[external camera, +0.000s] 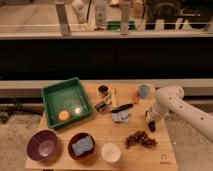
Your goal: Wipe table surface with eraser
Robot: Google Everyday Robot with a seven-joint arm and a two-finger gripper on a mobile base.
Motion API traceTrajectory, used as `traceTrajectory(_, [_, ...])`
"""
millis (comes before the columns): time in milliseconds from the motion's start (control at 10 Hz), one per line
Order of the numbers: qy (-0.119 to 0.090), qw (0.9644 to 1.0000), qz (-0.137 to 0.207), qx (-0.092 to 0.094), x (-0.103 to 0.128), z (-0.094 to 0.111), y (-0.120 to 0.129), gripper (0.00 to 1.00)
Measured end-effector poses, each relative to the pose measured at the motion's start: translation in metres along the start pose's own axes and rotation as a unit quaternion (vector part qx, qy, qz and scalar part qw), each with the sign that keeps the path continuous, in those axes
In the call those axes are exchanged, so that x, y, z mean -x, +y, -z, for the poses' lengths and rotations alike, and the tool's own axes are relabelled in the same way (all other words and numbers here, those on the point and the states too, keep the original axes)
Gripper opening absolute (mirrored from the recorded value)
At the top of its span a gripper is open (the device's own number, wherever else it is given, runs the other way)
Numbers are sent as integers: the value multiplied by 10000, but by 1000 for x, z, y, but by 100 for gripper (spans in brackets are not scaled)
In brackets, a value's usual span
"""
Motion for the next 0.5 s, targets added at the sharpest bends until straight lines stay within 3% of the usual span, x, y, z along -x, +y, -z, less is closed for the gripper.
traceTrajectory(500, [140,9993,-184,-289,-51,-6,-8,2])
